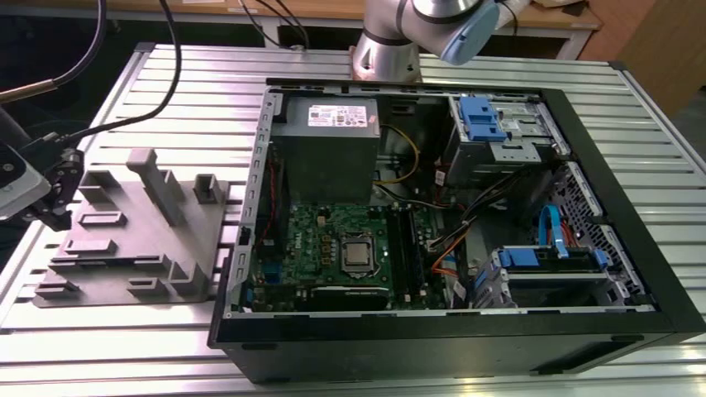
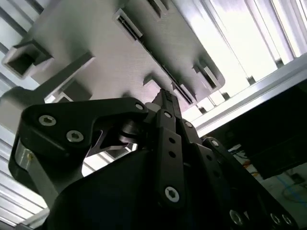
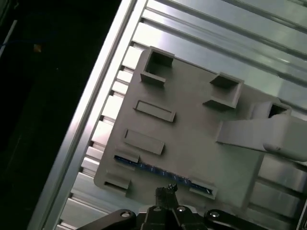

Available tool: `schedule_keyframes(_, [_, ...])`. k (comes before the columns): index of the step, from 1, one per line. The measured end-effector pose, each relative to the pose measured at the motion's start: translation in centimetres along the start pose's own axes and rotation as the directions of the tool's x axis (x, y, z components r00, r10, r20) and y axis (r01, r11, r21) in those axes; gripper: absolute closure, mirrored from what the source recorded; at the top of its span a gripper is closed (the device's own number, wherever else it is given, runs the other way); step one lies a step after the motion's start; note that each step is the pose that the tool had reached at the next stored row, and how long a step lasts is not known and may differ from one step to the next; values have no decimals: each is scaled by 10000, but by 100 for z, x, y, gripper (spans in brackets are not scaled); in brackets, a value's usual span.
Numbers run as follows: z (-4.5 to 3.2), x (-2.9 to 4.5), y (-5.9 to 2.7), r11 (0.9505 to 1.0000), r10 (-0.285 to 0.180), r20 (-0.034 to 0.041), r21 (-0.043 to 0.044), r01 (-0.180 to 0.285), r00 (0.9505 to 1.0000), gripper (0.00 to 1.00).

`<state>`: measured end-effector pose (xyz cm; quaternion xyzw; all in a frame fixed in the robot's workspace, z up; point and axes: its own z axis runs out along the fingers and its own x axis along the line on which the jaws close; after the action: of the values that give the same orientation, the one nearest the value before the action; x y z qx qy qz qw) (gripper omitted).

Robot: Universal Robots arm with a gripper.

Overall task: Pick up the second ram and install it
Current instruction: 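Pick up the second ram and move it above second insertion slot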

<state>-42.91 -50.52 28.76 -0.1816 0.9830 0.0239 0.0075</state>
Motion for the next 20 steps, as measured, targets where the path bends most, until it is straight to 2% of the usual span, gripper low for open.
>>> schedule_keyframes(3, [5, 0, 0, 9985, -540, -24, -13, 540, 9985, 93])
schedule_keyframes(5, [8, 0, 0, 9958, -914, -40, -23, 914, 9958, 93])
schedule_keyframes(7, [12, 0, -1, 9920, -1259, -54, -33, 1259, 9920, 93])
schedule_keyframes(10, [18, 0, -1, 9836, -1804, -76, -50, 1803, 9836, 93])
schedule_keyframes(13, [24, 1, -1, 9723, -2337, -97, -67, 2336, 9723, 93])
schedule_keyframes(15, [28, 1, -1, 9631, -2690, -110, -79, 2689, 9631, 93])
schedule_keyframes(20, [39, 1, -2, 9347, -3553, -143, -112, 3552, 9346, 93])
